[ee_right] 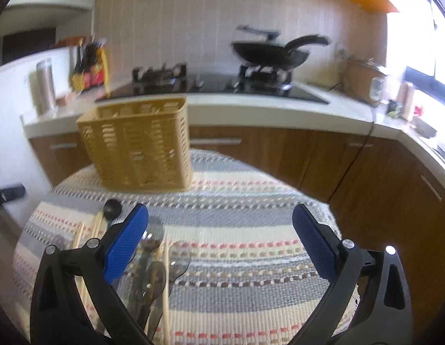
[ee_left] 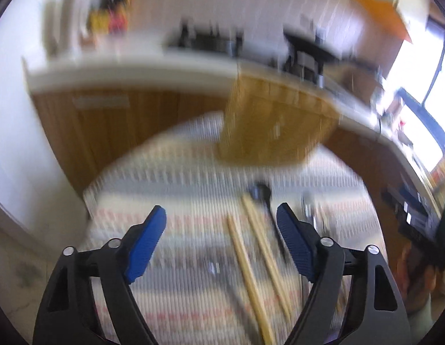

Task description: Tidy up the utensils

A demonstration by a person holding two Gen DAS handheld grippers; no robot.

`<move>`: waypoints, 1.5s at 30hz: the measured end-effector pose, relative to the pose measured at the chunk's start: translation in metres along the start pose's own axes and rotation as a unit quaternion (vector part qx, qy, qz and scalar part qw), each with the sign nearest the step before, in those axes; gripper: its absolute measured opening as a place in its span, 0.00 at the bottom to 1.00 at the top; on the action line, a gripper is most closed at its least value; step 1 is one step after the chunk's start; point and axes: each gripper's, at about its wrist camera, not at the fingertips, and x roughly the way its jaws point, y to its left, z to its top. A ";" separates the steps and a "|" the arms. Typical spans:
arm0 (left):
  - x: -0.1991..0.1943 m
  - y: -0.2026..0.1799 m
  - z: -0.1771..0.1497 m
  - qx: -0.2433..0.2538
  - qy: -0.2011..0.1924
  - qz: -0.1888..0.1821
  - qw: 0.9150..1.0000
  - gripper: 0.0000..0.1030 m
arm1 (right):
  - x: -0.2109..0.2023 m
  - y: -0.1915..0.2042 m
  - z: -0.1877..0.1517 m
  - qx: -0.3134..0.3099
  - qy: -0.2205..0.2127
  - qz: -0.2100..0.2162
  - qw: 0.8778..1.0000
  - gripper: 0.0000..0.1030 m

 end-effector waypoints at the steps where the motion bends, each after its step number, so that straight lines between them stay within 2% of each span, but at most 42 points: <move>1: 0.008 0.002 -0.003 -0.002 0.030 -0.003 1.000 0.64 | 0.004 0.002 0.004 -0.004 0.023 0.016 1.000 0.84; 3: 0.026 0.004 -0.014 -0.004 0.078 -0.002 0.997 0.61 | 0.012 0.004 0.008 -0.008 0.063 0.028 0.998 0.72; 6: 0.051 0.006 -0.029 -0.006 0.120 0.010 0.993 0.60 | 0.030 0.004 0.012 0.005 0.128 0.058 0.990 0.64; 10: 0.070 0.002 -0.044 0.000 0.150 0.032 0.988 0.51 | 0.056 0.009 0.010 0.010 0.203 0.092 0.975 0.61; 13: 0.073 -0.006 -0.048 0.025 0.149 0.060 0.987 0.49 | 0.075 0.016 0.009 0.008 0.245 0.108 0.963 0.61; 18: 0.082 -0.015 -0.050 0.056 0.143 0.103 0.983 0.29 | 0.094 0.012 0.002 0.010 0.295 0.098 0.950 0.52; 21: 0.076 -0.012 -0.041 0.055 0.143 0.100 0.983 0.28 | 0.103 0.003 -0.006 0.023 0.321 0.090 0.943 0.42; 24: 0.077 -0.010 -0.039 0.054 0.139 0.098 0.984 0.28 | 0.115 -0.002 -0.011 0.041 0.346 0.104 0.931 0.36; 28: 0.077 -0.009 -0.040 0.055 0.135 0.093 0.985 0.28 | 0.116 0.000 -0.019 0.062 0.366 0.130 0.919 0.36; 34: 0.071 -0.005 -0.040 0.054 0.130 0.087 0.986 0.27 | 0.092 0.013 -0.028 0.069 0.371 0.159 0.913 0.36; 40: 0.071 -0.004 -0.042 0.056 0.125 0.080 0.987 0.24 | 0.104 0.050 -0.036 0.020 0.373 0.114 0.921 0.36; 42: 0.069 -0.001 -0.042 0.055 0.124 0.078 0.988 0.24 | 0.106 0.058 -0.038 0.007 0.372 0.105 0.922 0.21; 45: 0.068 -0.001 -0.042 0.055 0.122 0.075 0.988 0.24 | 0.109 0.065 -0.042 -0.006 0.366 0.093 0.926 0.04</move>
